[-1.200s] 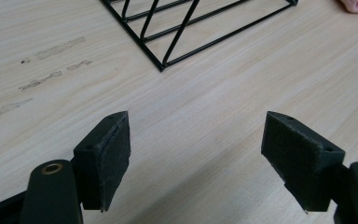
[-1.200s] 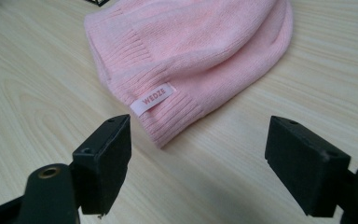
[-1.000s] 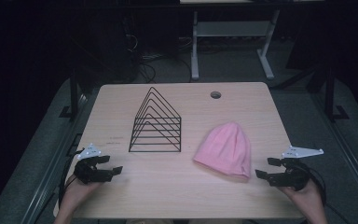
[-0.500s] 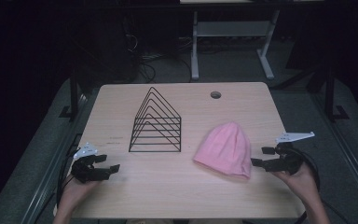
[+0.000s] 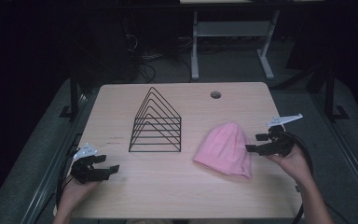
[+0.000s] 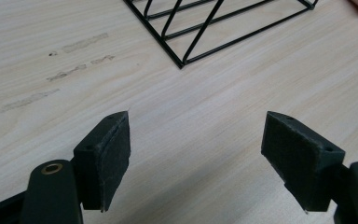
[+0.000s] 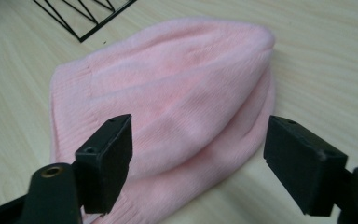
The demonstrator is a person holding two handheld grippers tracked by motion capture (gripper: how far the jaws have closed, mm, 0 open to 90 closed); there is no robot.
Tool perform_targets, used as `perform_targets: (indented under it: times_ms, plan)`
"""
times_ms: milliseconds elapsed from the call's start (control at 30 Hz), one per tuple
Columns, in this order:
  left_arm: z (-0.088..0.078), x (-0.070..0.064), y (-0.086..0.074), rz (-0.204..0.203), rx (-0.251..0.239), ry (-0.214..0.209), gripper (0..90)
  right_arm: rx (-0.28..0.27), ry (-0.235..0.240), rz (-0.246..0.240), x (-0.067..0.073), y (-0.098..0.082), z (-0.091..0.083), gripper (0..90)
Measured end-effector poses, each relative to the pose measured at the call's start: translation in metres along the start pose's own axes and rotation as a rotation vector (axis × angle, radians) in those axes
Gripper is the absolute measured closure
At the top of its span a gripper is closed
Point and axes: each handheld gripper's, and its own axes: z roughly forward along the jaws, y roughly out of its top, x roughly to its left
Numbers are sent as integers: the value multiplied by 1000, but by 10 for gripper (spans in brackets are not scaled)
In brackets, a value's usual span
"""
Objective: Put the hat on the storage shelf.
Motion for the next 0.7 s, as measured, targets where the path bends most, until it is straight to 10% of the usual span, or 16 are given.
perform_targets:
  times_ms: [700]
  plan:
    - [0,2,2,-3,-15,-9,235,79,35,33,-39,52,45,242]
